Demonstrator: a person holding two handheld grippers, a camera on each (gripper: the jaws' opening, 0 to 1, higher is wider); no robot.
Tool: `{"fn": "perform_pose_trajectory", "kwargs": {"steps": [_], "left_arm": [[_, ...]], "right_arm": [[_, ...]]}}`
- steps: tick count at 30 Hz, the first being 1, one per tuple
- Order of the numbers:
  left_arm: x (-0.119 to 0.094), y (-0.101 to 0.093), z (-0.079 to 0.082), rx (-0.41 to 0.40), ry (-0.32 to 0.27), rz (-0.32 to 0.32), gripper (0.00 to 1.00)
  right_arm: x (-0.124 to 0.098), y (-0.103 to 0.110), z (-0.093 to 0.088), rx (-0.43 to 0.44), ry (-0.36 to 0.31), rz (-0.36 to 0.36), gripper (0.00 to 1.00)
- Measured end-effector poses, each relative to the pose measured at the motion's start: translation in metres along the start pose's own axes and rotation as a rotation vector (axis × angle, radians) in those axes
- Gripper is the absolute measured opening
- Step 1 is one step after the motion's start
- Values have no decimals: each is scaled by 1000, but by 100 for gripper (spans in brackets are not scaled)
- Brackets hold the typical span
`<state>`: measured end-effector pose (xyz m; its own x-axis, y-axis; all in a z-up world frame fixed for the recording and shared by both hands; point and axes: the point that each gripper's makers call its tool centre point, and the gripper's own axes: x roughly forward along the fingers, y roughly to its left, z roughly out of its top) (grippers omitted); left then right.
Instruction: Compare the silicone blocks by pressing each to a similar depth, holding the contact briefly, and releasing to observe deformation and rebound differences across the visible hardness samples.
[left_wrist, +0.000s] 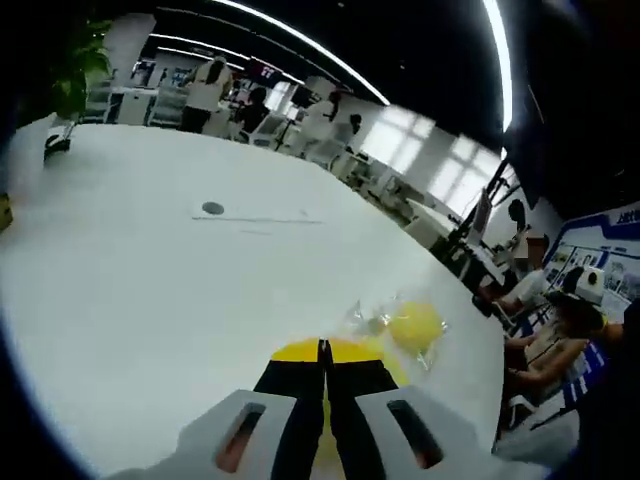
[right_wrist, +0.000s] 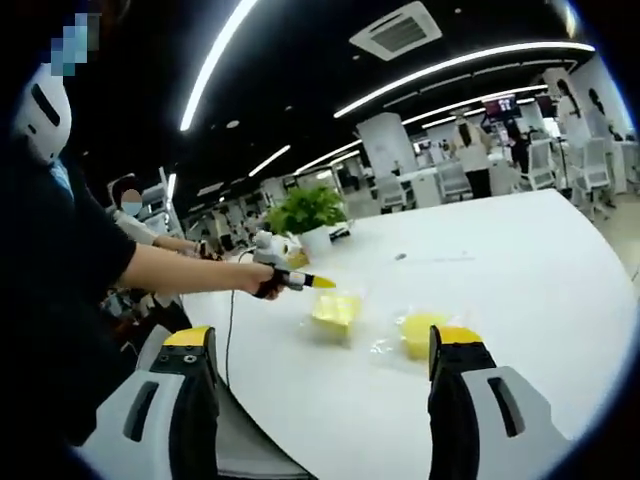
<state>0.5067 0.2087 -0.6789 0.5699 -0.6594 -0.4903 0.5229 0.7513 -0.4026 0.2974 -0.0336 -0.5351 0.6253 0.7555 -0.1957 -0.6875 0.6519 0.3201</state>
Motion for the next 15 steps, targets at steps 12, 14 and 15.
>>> {"fn": "perform_pose_trajectory", "kwargs": {"steps": [12,14,15], "left_arm": [[7,13,-4,59,39,45,9],[1,15,8,42,-11,67,15],[-4,13,16,46,-50,69,15]], "right_arm": [[-20,19,-15,13,66,-85,79],[-21,20,-18,12,79,-99,79],[-21,21,-17,-6,81,-114,78]]}}
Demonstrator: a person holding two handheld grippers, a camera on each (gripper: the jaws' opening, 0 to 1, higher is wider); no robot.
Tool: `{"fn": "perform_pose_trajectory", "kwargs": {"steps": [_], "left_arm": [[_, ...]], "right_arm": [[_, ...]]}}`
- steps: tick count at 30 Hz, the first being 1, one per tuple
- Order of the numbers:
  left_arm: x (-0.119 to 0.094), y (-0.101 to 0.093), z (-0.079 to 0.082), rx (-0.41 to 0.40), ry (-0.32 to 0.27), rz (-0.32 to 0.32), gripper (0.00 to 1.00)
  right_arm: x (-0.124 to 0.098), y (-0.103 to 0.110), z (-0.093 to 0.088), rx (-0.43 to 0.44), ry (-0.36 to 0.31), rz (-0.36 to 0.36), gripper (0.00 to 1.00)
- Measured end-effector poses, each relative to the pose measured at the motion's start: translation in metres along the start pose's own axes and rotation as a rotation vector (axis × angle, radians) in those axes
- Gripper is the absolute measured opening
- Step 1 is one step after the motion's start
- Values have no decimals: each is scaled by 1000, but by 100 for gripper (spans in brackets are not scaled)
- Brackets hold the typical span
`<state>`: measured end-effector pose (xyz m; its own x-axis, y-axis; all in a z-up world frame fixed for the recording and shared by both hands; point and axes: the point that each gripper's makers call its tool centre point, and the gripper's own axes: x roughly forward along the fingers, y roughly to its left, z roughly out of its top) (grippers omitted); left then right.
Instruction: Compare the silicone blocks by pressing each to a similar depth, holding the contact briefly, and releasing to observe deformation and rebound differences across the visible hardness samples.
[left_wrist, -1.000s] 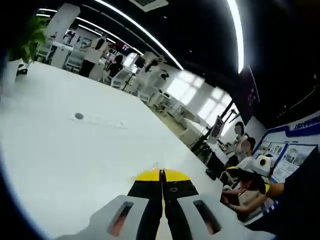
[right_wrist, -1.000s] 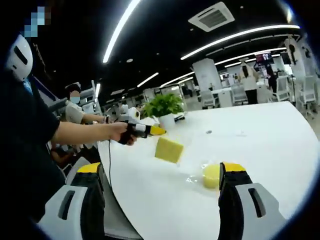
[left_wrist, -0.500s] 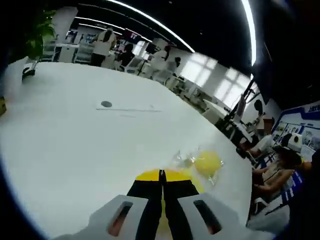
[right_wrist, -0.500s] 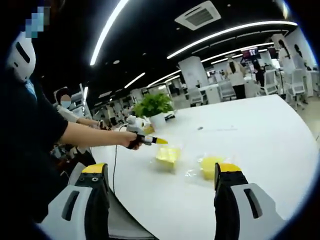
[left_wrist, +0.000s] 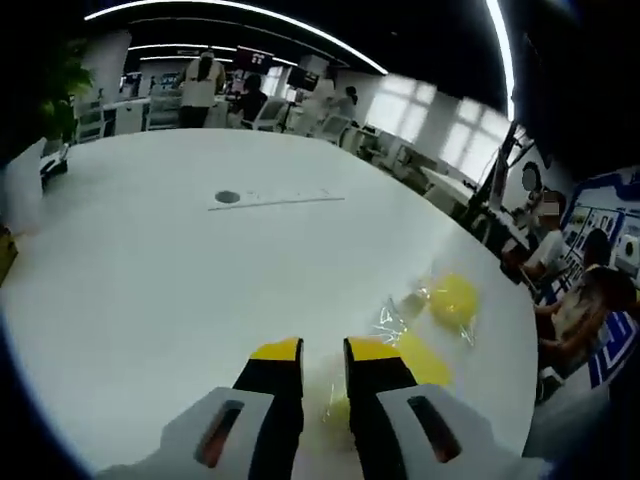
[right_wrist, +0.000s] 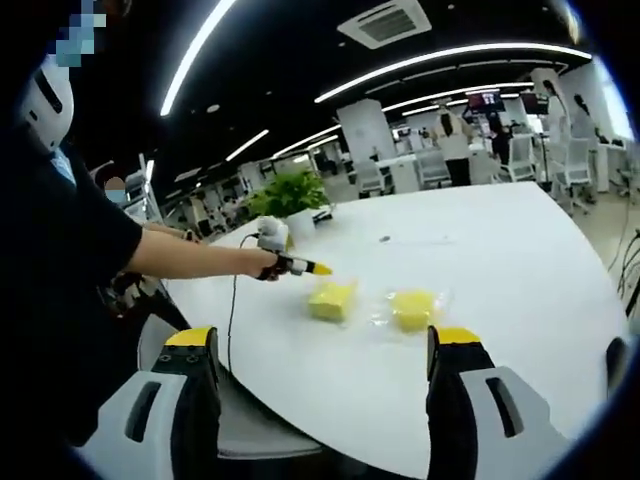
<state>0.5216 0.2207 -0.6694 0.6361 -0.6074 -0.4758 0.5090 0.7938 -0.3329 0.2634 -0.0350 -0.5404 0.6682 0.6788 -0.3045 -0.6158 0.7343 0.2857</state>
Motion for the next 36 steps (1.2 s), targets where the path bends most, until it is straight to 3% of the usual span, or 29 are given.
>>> {"fn": "perform_pose_trajectory", "kwargs": {"steps": [5,8,11,14,16,18,21,25,29,33,36], "left_arm": [[-21,-26,14,-70,-73,-43,21],[-38,-43,25,-98,-143,-38,24],[-63,-62,35,-101,-204,-35,24],[-83,-83,40,-15,-237,-46,25],[-97,-94,40,58,-248,-34,26],[-109,-103,40,135,-261,-13,27],[-126,-121,32,209,-270,-18,30],[-143,-139,19,225,-289,-36,34],[-153,-159,3,246,-279,-54,37],[-159,-175,-20,227,-260,-71,38],[-160,-179,-43,224,-207,-72,39]], "right_arm": [[6,11,7,-78,-52,-9,78],[13,11,11,-221,-91,-19,71],[21,12,15,-213,-118,19,72],[28,11,21,-229,-131,81,74],[30,3,18,-257,-91,92,72],[27,1,23,-251,-95,123,72],[22,-7,30,-287,-125,152,74],[16,-22,30,-358,-124,150,69],[12,-35,31,-366,-145,140,63],[8,-42,34,-409,-176,117,56],[5,-51,31,-401,-174,96,51]]}}
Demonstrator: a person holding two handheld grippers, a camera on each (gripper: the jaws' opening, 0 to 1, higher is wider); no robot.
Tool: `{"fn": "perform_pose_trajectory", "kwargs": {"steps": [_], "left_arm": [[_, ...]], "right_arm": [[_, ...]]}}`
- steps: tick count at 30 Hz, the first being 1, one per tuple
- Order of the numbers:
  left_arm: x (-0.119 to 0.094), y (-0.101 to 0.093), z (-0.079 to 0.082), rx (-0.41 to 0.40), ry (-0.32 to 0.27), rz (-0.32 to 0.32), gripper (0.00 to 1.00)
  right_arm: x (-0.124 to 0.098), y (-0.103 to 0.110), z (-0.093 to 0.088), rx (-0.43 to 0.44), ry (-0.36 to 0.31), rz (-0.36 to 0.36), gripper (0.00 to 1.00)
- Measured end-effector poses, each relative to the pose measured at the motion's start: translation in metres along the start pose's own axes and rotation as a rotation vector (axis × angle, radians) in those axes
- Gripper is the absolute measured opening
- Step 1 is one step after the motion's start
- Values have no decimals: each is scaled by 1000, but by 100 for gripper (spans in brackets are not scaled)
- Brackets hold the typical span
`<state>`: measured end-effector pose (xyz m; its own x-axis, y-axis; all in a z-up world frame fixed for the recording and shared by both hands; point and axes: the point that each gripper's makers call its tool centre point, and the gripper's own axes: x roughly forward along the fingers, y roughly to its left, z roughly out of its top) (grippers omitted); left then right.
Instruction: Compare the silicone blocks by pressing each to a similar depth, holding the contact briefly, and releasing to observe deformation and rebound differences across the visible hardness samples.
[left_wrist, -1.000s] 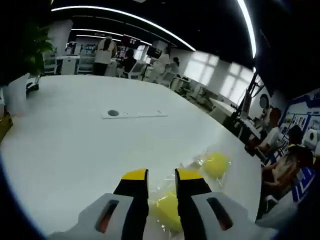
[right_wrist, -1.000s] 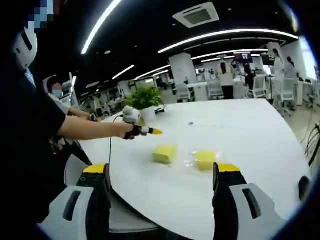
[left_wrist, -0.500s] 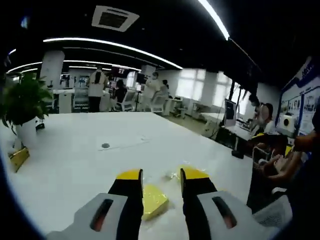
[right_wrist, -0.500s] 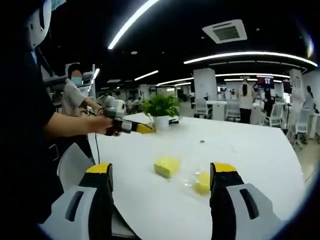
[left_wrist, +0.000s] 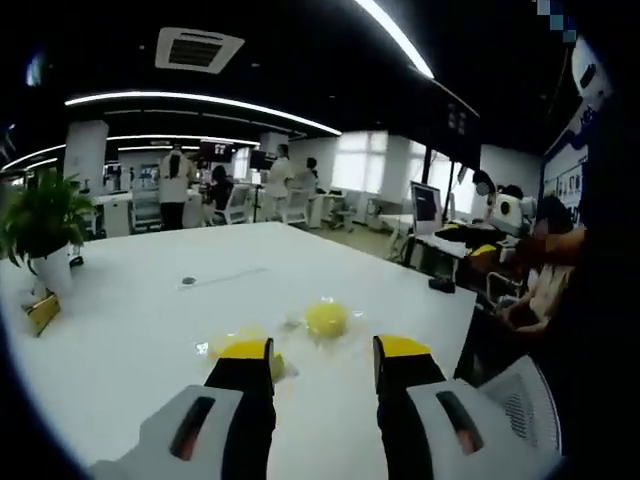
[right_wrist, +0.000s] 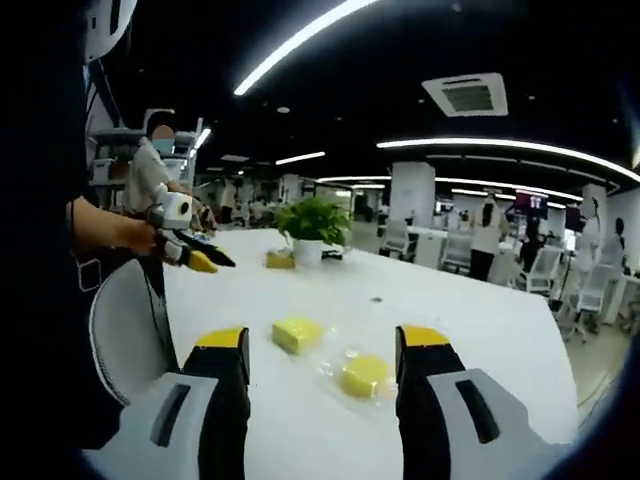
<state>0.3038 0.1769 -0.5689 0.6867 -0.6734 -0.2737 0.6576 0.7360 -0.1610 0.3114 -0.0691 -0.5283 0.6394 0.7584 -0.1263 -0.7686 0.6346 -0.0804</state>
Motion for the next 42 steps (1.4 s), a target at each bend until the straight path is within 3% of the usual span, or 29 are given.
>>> {"fn": "perform_pose_trajectory", "kwargs": {"steps": [3,5,8,11,19,25,28,36,42], "left_arm": [[-6,-6,-15,6,26,6,39],[-10,-11,-19,11,26,-1,40],[-18,-8,-18,24,16,26,42],[-24,-3,-16,30,0,54,45],[-31,-7,-19,51,21,72,53],[-40,-3,-26,15,22,115,63],[-42,1,-31,-50,34,124,65],[-25,-1,-36,-52,83,94,63],[12,-4,-23,-74,88,33,62]], "right_arm": [[-5,1,-1,45,-19,9,58],[-8,4,-11,44,20,24,59],[-13,6,-19,43,38,34,55],[-16,6,-24,70,55,31,59],[-19,9,-33,159,80,32,67],[-21,11,-41,216,88,31,74],[-22,11,-44,246,86,30,77],[-20,5,-47,231,99,16,73],[-22,-5,-53,243,120,4,70]]}}
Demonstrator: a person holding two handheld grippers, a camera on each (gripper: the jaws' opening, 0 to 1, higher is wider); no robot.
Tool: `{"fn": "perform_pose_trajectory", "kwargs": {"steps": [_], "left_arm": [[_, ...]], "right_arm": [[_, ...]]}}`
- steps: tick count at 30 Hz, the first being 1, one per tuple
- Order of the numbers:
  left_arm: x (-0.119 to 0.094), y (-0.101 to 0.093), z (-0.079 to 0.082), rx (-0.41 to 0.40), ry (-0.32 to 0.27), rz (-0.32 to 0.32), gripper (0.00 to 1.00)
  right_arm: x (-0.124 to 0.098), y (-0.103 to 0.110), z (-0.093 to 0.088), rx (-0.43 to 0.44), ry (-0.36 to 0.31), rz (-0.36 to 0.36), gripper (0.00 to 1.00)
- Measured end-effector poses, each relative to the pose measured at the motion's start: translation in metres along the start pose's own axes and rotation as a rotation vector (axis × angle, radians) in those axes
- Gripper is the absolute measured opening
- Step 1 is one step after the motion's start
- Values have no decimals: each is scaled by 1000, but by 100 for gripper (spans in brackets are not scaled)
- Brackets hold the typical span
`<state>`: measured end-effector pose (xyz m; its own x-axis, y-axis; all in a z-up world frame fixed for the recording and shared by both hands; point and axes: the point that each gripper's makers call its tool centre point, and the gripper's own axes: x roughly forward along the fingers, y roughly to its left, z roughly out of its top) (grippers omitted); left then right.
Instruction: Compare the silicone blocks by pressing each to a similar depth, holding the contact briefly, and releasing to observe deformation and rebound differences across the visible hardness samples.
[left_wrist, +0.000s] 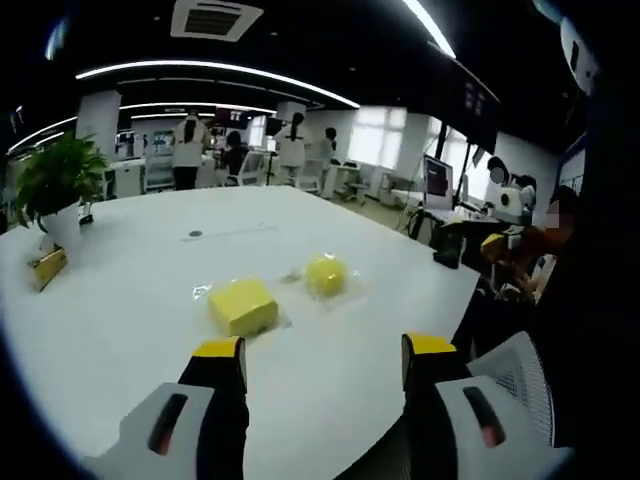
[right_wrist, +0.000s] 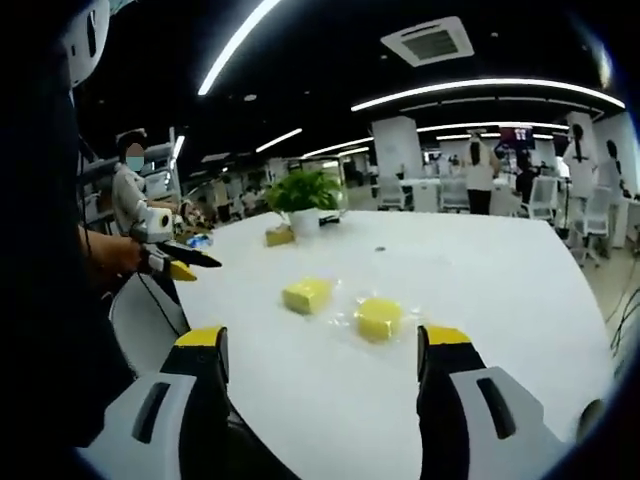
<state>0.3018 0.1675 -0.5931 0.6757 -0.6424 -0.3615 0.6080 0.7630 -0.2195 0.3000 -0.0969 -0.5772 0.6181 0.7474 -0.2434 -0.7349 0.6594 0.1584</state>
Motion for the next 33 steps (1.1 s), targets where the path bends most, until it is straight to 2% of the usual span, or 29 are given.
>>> {"fn": "perform_pose_trajectory", "kwargs": {"steps": [1,7,9,11,12,13,14,15,18,19,20,22,23,24,26,28,33], "left_arm": [[7,1,3,-11,3,-6,61],[57,2,16,-275,36,-75,55],[76,11,22,-297,30,-59,51],[96,12,18,-326,88,-75,51],[106,11,21,-317,81,-90,53],[117,6,16,-342,130,-123,53],[125,6,17,-353,140,-122,53],[139,9,22,-343,120,-120,52],[165,8,25,-410,143,-143,53],[173,7,19,-446,202,-151,55],[175,9,16,-450,224,-145,55],[191,26,15,-394,226,-76,49],[198,31,11,-377,257,-59,49],[202,33,8,-385,280,-48,49],[215,36,7,-417,287,-45,47],[226,37,5,-480,302,-38,44],[248,48,-2,-522,318,13,41]], "right_arm": [[0,-2,0,3,1,-2,69],[2,-11,-2,8,21,-14,66],[2,-14,-2,15,20,-19,65],[2,-17,-3,20,23,-23,65],[2,-17,-4,25,26,-21,64],[3,-18,-5,25,28,-20,64],[3,-19,-7,24,36,-22,63],[2,-20,-8,22,43,-22,62],[0,-23,-8,24,42,-29,62],[-2,-24,-8,33,39,-30,62],[-3,-25,-8,36,40,-33,61],[-4,-27,-10,40,42,-42,60],[-6,-29,-11,44,44,-47,60],[-7,-30,-12,48,46,-51,60],[-7,-31,-15,52,55,-52,59],[-8,-32,-18,52,64,-51,58],[-11,-37,-20,59,62,-56,57]]}}
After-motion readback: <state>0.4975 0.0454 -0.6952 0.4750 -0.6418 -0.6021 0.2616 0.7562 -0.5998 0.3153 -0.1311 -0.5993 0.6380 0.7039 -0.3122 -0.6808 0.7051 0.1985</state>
